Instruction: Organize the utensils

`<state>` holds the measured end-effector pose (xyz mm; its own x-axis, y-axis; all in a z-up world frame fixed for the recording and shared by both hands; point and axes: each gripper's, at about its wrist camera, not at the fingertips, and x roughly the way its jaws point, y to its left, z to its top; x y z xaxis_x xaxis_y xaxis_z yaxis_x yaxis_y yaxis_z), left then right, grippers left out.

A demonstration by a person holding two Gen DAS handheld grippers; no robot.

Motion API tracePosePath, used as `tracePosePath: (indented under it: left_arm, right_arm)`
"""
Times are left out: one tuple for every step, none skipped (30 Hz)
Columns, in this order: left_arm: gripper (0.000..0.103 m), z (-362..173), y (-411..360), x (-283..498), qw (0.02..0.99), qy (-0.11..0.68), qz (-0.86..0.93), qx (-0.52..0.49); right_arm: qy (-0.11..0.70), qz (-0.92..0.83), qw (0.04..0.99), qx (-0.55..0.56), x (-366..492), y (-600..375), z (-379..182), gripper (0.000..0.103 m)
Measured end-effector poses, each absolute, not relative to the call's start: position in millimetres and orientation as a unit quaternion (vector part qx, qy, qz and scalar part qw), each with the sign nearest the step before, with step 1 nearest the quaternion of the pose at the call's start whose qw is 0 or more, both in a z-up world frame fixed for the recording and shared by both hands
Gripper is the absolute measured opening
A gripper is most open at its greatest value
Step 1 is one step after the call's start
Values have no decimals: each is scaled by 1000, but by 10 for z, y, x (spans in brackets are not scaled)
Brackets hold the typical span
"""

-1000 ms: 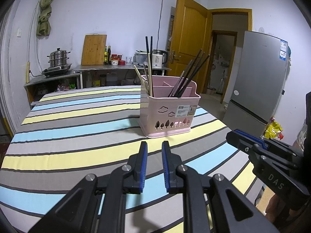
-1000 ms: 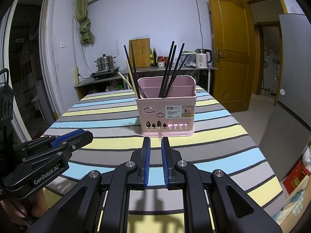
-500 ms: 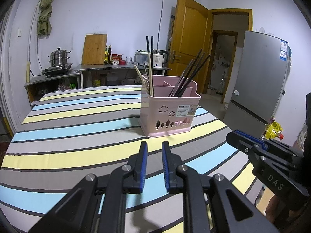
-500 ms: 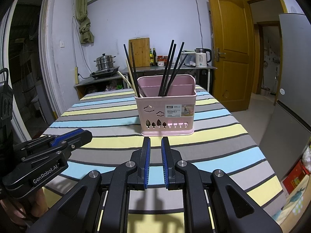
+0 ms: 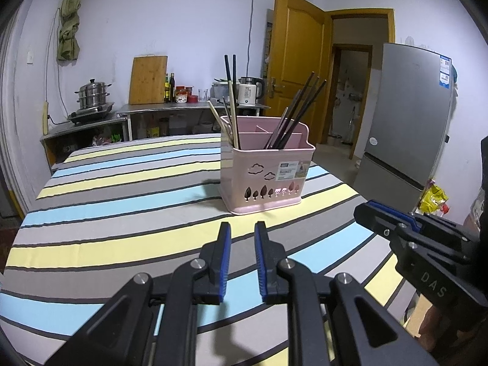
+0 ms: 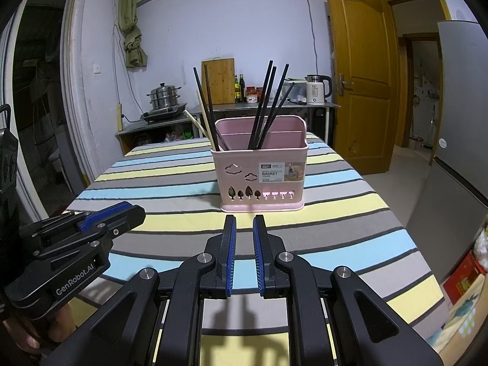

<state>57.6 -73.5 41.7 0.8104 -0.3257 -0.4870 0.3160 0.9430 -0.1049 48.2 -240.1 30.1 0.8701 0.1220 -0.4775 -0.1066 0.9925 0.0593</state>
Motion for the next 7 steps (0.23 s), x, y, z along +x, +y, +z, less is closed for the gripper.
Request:
tracePosePath:
  left_arm:
    - [17,417,-736,576,951,258,-169,-10]
    - [17,415,-736,579,951,258,-169,-11]
    - [17,413,-731,581,951,258,-168,-12]
    - [17,412,-728,583,951,258,-169,-13]
    - [17,412,-723,585,951,258,-168,-12]
    - [17,415,-722,587,952,258,-167,-11]
    - [17,411,-721,590,952,258,-166,-10]
  right_arm:
    - [248,59,967,15,480,-2400,296,11]
    - [248,59,967,15,481,-2401,293,11]
    - [248,59,967,16,481,-2404,289,11]
    - [249,58,967,17,479,-2404,289,11]
    - [249,58,967,17,475,-2405,283,11]
    - [248,57,967,17,472,-2406,284,11]
    - [248,57,967,16,472,-2406,286,11]
